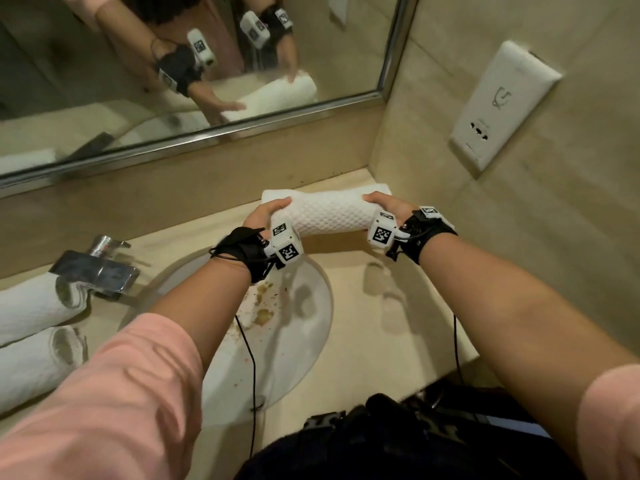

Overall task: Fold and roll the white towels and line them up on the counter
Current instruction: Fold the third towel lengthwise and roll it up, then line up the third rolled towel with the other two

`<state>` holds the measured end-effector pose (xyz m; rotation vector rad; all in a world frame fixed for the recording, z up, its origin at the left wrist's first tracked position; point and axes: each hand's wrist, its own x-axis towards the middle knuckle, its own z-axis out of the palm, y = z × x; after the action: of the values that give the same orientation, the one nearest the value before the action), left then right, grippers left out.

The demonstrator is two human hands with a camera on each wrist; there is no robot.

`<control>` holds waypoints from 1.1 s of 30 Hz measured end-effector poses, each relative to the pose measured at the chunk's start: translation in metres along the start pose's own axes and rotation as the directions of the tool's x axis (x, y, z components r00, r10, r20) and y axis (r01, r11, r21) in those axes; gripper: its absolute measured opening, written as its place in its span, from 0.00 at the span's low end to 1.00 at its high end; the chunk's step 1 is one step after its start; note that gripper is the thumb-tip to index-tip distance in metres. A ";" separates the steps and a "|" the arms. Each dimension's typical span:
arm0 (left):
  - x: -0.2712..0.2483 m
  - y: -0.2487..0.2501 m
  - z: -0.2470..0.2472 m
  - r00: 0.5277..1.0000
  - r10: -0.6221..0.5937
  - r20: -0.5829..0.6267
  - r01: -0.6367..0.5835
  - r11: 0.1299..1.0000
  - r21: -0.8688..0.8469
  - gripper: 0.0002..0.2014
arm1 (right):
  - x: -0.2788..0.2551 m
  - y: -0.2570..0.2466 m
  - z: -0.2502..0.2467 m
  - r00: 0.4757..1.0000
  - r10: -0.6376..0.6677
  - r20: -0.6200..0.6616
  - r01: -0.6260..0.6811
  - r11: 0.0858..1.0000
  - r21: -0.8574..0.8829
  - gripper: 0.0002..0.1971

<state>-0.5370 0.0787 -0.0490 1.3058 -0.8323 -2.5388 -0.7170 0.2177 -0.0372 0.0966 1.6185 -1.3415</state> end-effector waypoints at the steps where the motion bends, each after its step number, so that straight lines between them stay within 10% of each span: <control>1: -0.005 -0.003 -0.001 1.000 0.012 0.017 -0.012 1.000 -0.017 0.14 | -0.006 0.001 -0.003 1.000 -0.010 0.025 0.009 1.000 0.022 0.08; 17: -0.117 -0.074 -0.025 0.969 0.224 -0.102 -0.231 0.971 -0.066 0.16 | -0.089 0.042 -0.011 0.943 0.016 0.332 0.012 0.996 -0.083 0.06; 22: -0.169 -0.114 -0.074 0.918 0.244 -0.312 -0.274 0.960 -0.054 0.36 | -0.113 0.077 0.010 0.882 0.076 0.465 0.000 0.987 -0.161 0.05; 26: -0.212 -0.144 -0.101 0.893 0.327 -0.311 -0.390 0.905 -0.170 0.18 | -0.135 0.112 0.039 0.826 0.157 0.542 0.003 0.959 -0.283 0.06; 33: -0.271 -0.185 -0.167 0.816 0.327 -0.476 -0.476 0.848 -0.234 0.18 | -0.156 0.170 0.101 0.745 0.285 0.603 0.025 0.892 -0.452 0.07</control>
<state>-0.2228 0.2706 -0.0381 1.3127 -0.4789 -1.8592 -0.4734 0.2814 -0.0353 -0.4827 1.2161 -0.7327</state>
